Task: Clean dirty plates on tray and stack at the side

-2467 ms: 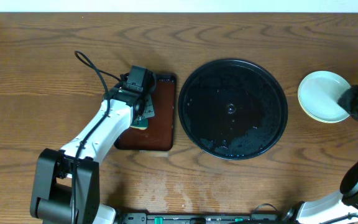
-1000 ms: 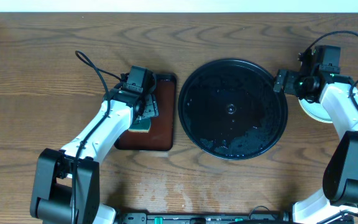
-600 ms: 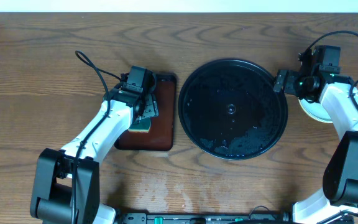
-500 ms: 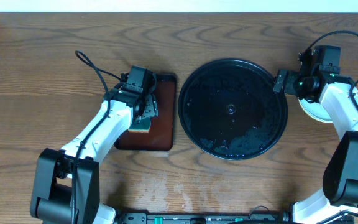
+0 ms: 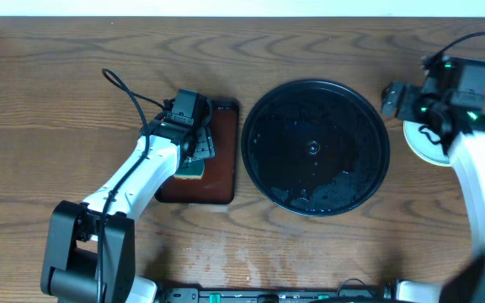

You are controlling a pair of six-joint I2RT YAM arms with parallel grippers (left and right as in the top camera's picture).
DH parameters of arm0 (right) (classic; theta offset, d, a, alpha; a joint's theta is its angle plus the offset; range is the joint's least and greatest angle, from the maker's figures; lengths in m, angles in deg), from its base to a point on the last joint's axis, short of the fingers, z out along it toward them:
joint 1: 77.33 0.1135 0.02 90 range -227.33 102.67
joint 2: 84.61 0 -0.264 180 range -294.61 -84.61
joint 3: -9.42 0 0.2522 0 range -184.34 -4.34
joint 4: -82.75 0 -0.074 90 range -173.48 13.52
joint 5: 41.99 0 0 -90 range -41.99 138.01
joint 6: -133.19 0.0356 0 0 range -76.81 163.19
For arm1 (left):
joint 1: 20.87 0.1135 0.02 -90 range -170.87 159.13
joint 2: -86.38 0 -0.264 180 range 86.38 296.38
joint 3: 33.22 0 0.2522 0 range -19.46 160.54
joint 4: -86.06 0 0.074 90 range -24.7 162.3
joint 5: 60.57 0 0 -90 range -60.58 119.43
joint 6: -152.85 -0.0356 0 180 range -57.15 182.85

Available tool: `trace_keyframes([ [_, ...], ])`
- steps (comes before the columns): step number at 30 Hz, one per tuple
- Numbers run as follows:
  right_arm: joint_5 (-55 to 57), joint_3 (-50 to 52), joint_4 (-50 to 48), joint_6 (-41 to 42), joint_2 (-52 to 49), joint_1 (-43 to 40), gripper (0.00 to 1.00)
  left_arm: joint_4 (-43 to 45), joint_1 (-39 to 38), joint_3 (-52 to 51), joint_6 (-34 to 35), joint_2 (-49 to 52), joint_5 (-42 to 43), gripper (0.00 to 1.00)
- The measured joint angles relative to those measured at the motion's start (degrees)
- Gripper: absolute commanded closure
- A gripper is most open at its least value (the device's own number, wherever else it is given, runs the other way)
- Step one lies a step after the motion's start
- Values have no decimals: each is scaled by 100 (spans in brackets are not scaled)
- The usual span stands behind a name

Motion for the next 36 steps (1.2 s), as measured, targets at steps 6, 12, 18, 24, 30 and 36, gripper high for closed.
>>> trace_keyframes([
  [6,7,4,-42,0,2059,345,1,-2,0,0,0,0,0,20],
  [12,76,4,-50,-149,3862,531,1,0,0,0,0,0,0,20],
  [18,138,225,-81,-468,5095,533,1,4,0,0,0,0,-2,20],
  [24,149,1648,-468,-636,6339,533,1,4,0,0,-2,0,0,20],
  [30,151,3405,-2341,-717,7420,533,1,4,0,0,0,0,-2,20],
  [36,149,4953,-4057,-748,8231,533,1,0,2,0,0,0,0,20],
])
